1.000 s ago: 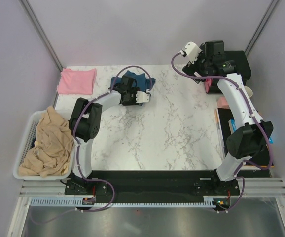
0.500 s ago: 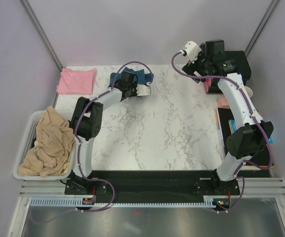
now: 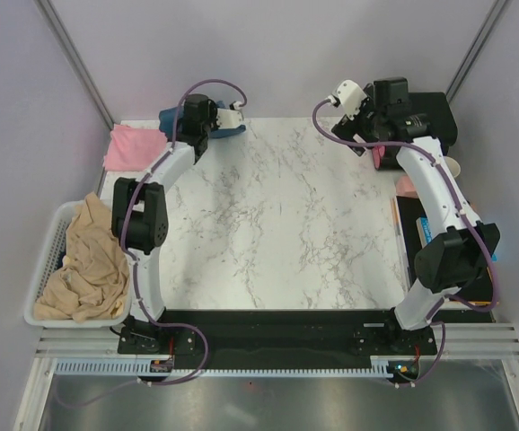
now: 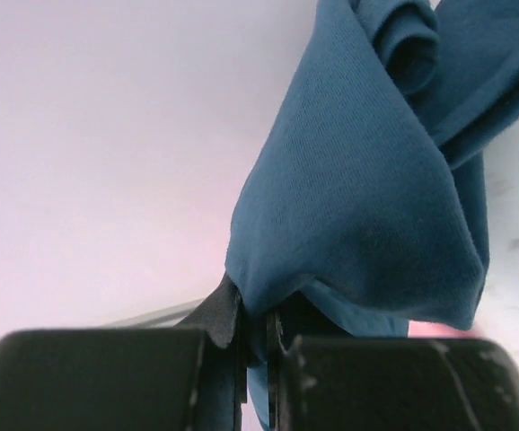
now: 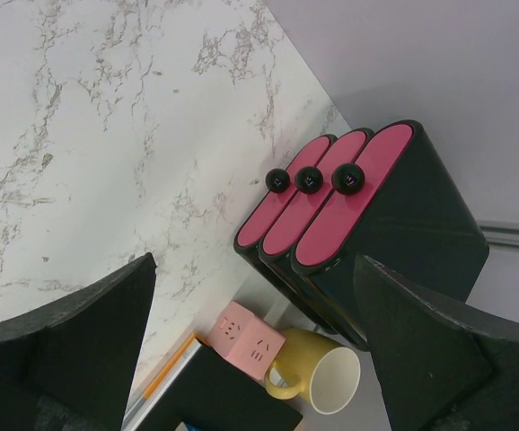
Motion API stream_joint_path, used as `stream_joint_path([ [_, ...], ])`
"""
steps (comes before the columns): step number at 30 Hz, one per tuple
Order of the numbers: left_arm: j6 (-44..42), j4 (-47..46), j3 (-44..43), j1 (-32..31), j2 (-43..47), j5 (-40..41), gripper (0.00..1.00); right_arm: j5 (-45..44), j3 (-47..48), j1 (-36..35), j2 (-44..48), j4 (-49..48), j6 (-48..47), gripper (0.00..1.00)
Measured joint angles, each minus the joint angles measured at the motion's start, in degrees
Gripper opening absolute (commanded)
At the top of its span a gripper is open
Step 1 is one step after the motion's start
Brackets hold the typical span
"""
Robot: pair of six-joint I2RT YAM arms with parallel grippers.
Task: Fold and stack the t-shirts
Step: Neatly place the folded tshirt to the corner
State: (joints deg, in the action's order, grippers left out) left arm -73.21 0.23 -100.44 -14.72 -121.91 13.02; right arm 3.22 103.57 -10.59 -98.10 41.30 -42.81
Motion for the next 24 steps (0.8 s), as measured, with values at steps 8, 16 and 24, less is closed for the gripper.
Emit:
stream_joint_path([
  [8,-11.21,-9.03,-6.1,7.93,0.37,0.68,0.02,1.09,-3.06,0.0,2.12,-0.81,1.33,0.98],
  [16,-18.25,-15.58,-21.22,11.3,-5.6,0.94,0.02,2.12,-3.82,0.0,2.43,-1.05,2.64,0.98],
  [24,-24.94,-18.95,-19.61,8.59,-6.12,0.46,0.02,2.56,-5.51,0.0,5.33,-1.44,3.39,0.98],
])
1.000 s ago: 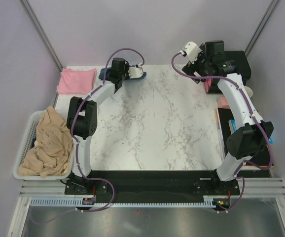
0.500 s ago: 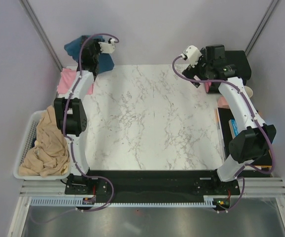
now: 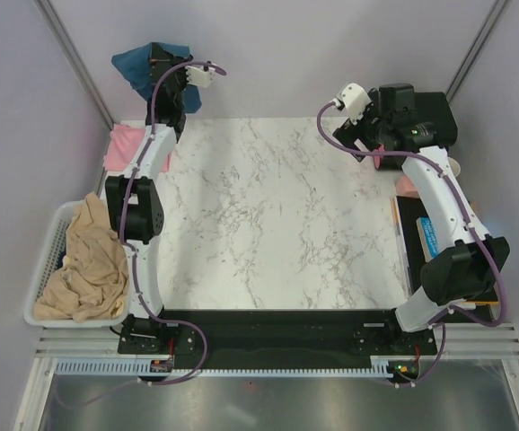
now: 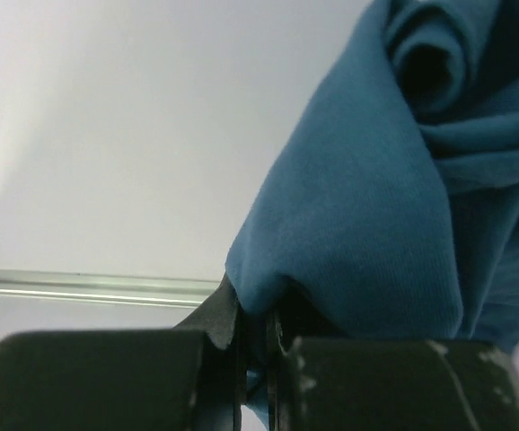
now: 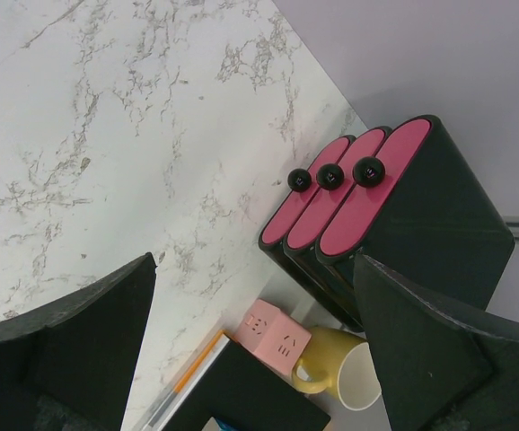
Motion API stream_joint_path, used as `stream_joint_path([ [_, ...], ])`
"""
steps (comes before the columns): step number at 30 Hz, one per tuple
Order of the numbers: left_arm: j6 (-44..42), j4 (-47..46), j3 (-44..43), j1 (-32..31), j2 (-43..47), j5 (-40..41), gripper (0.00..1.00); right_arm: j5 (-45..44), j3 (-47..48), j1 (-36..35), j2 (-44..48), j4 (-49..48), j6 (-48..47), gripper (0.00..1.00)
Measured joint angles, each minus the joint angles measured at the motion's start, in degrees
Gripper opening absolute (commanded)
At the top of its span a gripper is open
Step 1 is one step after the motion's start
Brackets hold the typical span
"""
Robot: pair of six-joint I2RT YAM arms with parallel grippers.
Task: Fold and stack the t-shirts
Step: Neatly place the folded tshirt to the corner
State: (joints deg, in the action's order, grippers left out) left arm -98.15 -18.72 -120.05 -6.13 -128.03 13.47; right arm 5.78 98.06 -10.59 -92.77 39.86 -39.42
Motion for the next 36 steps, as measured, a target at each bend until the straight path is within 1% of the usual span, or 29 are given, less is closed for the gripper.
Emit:
stream_joint_path([
  [6,-3.1,-2.84,-0.26,-0.26,-3.3,0.9,0.02,0.04,-1.03,0.0,1.03,-0.02,0.33,0.98],
  [10,-3.08,-3.34,-7.02,-0.11,-9.53,4.11,0.02,0.44,-1.29,0.0,1.03,0.02,0.63,0.98],
  [13,-3.06,-4.26,-8.83,0.2,-11.76,5.29,0.02,0.57,-1.29,0.0,1.03,0.0,0.68,0.98],
  [21,-1.18,-9.49,-11.8,2.62,-14.91,6.05,0.02,1.16,-1.29,0.0,1.01,0.02,1.11,0.98],
  [27,0.44,-12.83,-11.93,5.55,-15.3,6.03,0.02,1.51,-1.29,0.0,1.01,0.07,1.53,0.98],
  [30,0.48,-16.57,-9.44,7.02,-14.95,5.6,0.02,1.68,-1.29,0.0,1.01,0.09,1.7,0.98],
  [33,0.48,-20.26,-3.21,8.13,-13.99,4.31,0.02,1.92,-1.29,0.0,0.98,0.17,1.77,0.98],
  [36,0.55,-21.79,1.97,9.09,-13.99,3.72,0.02,2.1,-1.29,0.0,0.98,0.46,1.95,0.98],
])
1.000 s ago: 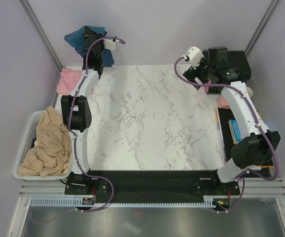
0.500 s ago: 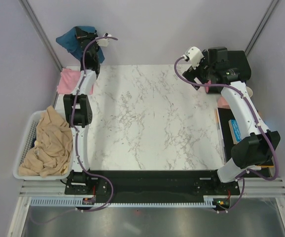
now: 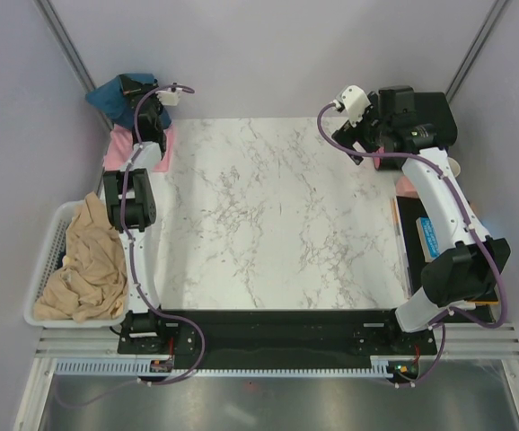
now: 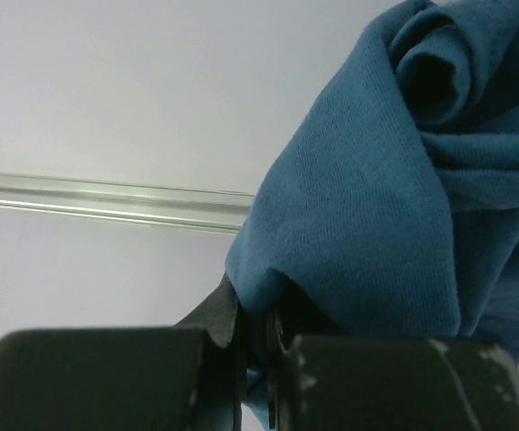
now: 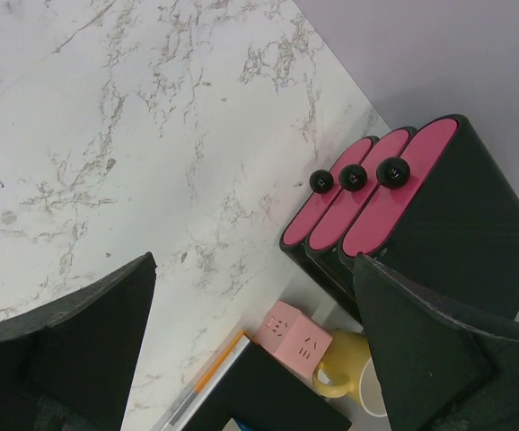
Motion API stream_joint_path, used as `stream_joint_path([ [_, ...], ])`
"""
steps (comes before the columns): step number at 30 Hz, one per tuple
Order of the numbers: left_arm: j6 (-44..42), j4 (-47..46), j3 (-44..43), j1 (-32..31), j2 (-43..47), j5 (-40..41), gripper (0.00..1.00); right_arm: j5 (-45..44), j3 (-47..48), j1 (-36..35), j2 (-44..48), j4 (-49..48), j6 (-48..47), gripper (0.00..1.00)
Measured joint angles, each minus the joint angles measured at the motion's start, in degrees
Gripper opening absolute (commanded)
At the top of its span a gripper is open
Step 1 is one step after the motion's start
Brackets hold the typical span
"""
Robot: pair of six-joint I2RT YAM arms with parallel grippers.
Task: Fold and stack the t-shirts
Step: Neatly place the folded tshirt to the corner
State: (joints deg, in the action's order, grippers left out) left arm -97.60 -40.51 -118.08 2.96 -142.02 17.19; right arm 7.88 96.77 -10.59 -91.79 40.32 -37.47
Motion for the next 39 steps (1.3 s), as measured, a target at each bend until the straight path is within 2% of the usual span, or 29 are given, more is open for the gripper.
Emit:
stream_joint_path([
  [10,0.33,-3.74,3.87,0.81,-0.24,-1.9,0.02,0.04,0.0,0.0,0.0,0.9,0.2,0.98],
  [20,1.77,-5.05,23.39,0.83,3.26,-6.62,0.02,0.04,0.02,0.0,-0.2,1.46,-0.04,0.98],
  [28,5.09,-3.54,31.89,1.09,10.1,-10.91,0.02,0.02,0.68,0.0,-1.07,2.56,-0.52,0.98],
  [35,8.57,3.08,38.32,1.38,17.11,-14.45,0.02,0.0,2.01,0.0,-1.07,3.96,-1.73,0.98],
  [36,8.76,3.65,38.91,1.44,17.66,-14.69,0.04,0.0,2.21,0.0,-1.07,4.13,-1.81,0.98],
  [38,9.09,4.76,40.04,1.66,18.34,-14.84,0.24,-0.02,2.56,0.0,-1.07,4.39,-1.99,0.98],
  [39,9.2,5.14,40.52,1.84,18.45,-14.84,0.43,-0.02,2.64,0.0,-1.07,4.46,-2.05,0.98],
])
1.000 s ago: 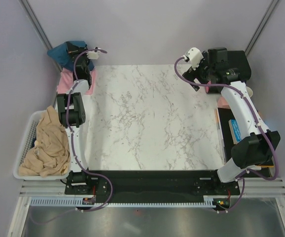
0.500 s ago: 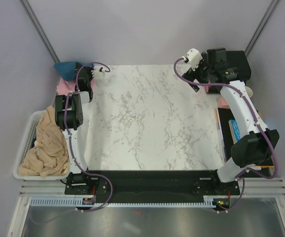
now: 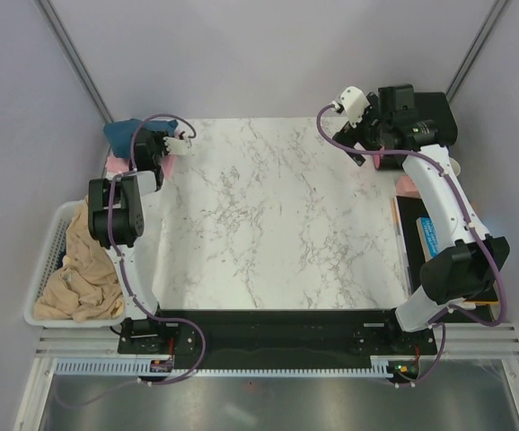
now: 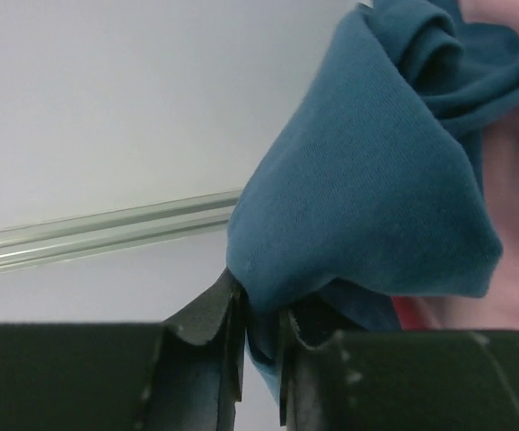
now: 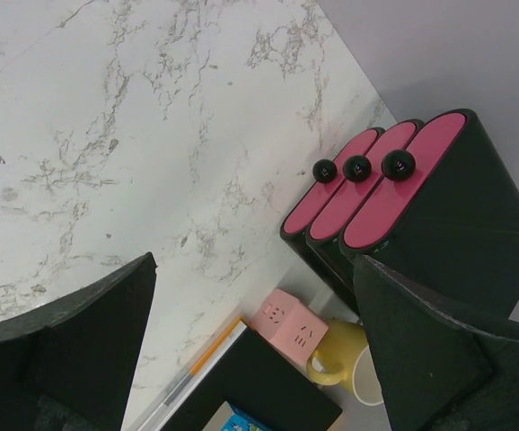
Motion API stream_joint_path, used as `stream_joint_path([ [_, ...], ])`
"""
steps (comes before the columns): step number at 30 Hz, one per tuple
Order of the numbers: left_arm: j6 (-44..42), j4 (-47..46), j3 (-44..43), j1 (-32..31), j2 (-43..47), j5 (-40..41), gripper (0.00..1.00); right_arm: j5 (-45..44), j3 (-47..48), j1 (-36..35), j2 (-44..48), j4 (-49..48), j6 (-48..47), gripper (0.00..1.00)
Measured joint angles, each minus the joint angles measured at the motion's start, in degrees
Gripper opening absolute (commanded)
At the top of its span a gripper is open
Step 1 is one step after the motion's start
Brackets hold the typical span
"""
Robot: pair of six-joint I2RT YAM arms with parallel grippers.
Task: Fold and stack the t-shirts
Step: Neatly place the folded tshirt to the corner
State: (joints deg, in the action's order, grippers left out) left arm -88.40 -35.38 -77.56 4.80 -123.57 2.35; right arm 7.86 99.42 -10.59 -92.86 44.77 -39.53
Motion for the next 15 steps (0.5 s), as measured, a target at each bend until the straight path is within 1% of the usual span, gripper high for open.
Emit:
stream_joint_path([
  [1,0.09,0.66,0.42,0.2,0.11,0.0,0.49,0.0,0.07,-0.02,0.0,0.07,-0.15,0.98],
  [3,0.31,2.14,1.31,0.63,0.33,-0.15,0.55,0.0,0.09,-0.02,0.0,0.31,-0.37,0.98],
  [6,0.39,5.29,2.97,1.49,0.81,-0.57,0.61,-0.13,0.09,-0.02,0.0,0.74,-0.79,0.98],
  [8,0.39,7.58,3.39,1.92,1.03,-1.27,0.62,-0.2,0.15,-0.04,0.0,1.01,-0.96,0.98],
  [9,0.39,9.03,3.52,2.14,1.22,-1.62,0.65,-0.24,0.17,-0.04,0.0,1.2,-1.01,0.98],
  [11,0.37,11.61,4.37,2.51,2.05,-2.84,0.66,-0.31,0.31,-0.07,0.0,1.51,-1.09,0.98],
  [13,0.37,13.27,5.09,2.64,2.75,-3.65,0.71,-0.42,0.5,-0.07,0.0,1.75,-1.2,0.98],
  [14,0.37,13.88,5.29,2.64,3.02,-4.15,0.72,-0.44,0.63,-0.09,0.0,1.86,-1.22,0.98],
  [15,0.37,14.34,5.42,2.67,3.13,-4.44,0.77,-0.46,0.76,-0.17,0.0,2.03,-1.22,0.98],
])
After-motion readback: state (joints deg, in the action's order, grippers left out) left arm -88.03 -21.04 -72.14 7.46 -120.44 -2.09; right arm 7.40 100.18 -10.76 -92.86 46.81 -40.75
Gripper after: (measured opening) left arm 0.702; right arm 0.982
